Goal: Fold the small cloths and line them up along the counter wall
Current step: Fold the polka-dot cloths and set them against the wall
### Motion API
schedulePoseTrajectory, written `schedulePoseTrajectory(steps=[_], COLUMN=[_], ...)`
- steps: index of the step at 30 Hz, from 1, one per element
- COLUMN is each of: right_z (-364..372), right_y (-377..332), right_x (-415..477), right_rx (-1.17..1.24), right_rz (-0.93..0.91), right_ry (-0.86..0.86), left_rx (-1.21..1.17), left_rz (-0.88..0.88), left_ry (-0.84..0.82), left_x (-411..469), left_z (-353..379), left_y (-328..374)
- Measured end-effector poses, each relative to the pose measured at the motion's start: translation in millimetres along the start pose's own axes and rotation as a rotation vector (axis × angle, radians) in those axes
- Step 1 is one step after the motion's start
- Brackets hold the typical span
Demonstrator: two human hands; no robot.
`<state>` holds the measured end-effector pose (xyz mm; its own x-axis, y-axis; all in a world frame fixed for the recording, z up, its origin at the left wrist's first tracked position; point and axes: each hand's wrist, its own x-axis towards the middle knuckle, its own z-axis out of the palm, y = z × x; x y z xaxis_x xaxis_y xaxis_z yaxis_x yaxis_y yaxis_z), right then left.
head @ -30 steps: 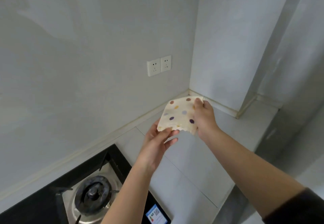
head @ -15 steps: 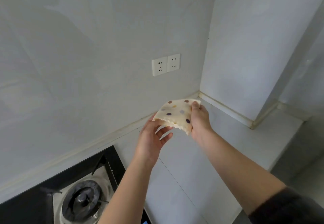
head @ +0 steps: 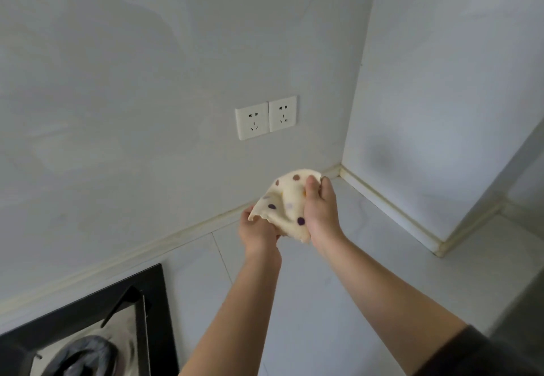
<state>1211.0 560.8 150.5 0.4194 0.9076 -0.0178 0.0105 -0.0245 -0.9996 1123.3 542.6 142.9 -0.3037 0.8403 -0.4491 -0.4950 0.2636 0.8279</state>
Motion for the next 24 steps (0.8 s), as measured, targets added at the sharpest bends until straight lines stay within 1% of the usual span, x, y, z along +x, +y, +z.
schedulePoseTrajectory(steps=[2, 4, 7, 9, 10, 12, 15, 16, 20, 24], right_z=[-3, -8, -14, -18, -20, -25, -35, -38, -48, -46], right_y=[4, 8, 19, 28, 34, 48, 81, 94, 144, 177], right_x=[7, 15, 36, 51, 59, 75, 97, 103, 126, 152], right_rx=[-0.040, -0.065, -0.058, -0.069, -0.085, -0.133, -0.245, -0.285, -0.421, -0.582], right_rz=[-0.087, -0.142, -0.148, -0.154, -0.149, -0.130, -0.082, -0.063, -0.015, -0.045], right_ry=[-0.007, 0.003, 0.072, 0.097, 0.096, 0.072, 0.011, -0.012, -0.102, -0.181], left_rx=[-0.031, -0.021, 0.056, 0.162, 0.259, 0.537, 0.987, 1.099, 1.428, 1.687], left_rz=[0.060, 0.142, 0.244, 0.330, 0.395, 0.513, 0.632, 0.672, 0.949, 1.132], left_ry=[0.109, 0.172, 0.138, 0.105, 0.102, 0.099, 0.069, 0.041, -0.137, -0.335], left_x=[11, 20, 19, 20, 23, 33, 51, 56, 86, 126], left_z=[11, 17, 24, 26, 25, 22, 15, 14, 7, 6], left_y=[-8, -16, -25, -33, -39, -52, -74, -83, -118, -145])
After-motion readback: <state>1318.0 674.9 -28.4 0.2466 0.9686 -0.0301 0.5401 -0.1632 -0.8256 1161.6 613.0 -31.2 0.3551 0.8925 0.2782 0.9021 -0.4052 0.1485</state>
